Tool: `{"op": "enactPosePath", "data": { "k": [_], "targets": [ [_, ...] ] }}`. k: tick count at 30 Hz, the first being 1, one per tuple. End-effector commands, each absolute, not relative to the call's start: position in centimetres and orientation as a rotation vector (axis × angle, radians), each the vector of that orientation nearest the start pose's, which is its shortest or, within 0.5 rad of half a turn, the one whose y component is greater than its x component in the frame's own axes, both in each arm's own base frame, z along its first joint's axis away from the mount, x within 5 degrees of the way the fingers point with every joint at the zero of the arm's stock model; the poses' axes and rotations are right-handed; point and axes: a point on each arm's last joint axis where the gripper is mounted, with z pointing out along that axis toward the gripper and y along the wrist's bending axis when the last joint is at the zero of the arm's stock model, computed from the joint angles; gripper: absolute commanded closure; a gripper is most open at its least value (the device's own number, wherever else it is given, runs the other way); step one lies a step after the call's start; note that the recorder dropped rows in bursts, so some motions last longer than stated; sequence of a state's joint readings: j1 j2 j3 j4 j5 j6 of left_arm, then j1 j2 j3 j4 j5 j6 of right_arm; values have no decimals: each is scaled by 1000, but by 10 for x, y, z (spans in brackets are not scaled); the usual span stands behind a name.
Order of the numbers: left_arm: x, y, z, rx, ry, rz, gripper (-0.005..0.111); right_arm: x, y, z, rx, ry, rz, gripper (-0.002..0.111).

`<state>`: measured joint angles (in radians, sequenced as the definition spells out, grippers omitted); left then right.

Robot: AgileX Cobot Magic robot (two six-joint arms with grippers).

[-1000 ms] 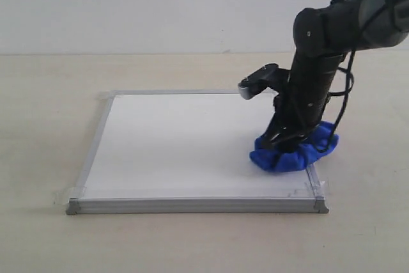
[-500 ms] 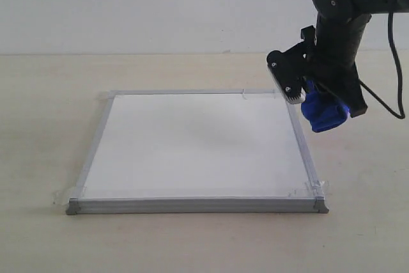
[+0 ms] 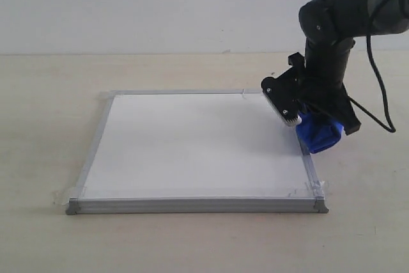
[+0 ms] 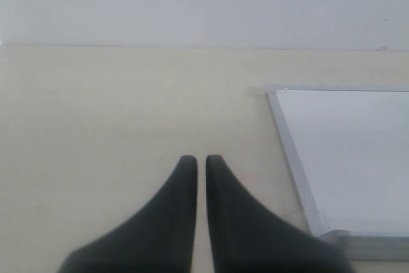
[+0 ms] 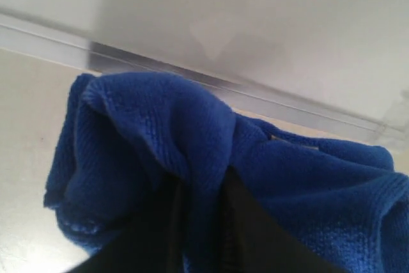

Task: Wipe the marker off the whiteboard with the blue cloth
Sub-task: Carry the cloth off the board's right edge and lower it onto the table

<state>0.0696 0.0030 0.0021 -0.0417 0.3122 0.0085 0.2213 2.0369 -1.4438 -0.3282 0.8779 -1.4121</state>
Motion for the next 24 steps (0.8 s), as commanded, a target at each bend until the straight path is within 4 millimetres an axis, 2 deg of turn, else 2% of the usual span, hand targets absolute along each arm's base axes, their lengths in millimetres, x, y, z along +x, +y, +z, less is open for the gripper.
{"op": "enactPosePath", "data": {
  "k": [1, 7, 11, 17, 24],
  "targets": [
    [54, 3, 186, -82, 1784, 18, 102, 402, 63, 169, -2444, 1949, -471, 108],
    [54, 3, 186, -82, 1784, 18, 102, 407, 48, 168, -2300, 2005, -373, 108],
    [54, 3, 186, -82, 1784, 18, 102, 406, 38, 166, -2335, 1993, -339, 108],
    [54, 3, 186, -82, 1784, 18, 102, 404, 39, 165, -2435, 1866, -248, 108],
    [54, 3, 186, -82, 1784, 18, 102, 396, 39, 143, -2449, 1786, -292, 108]
  ]
}}
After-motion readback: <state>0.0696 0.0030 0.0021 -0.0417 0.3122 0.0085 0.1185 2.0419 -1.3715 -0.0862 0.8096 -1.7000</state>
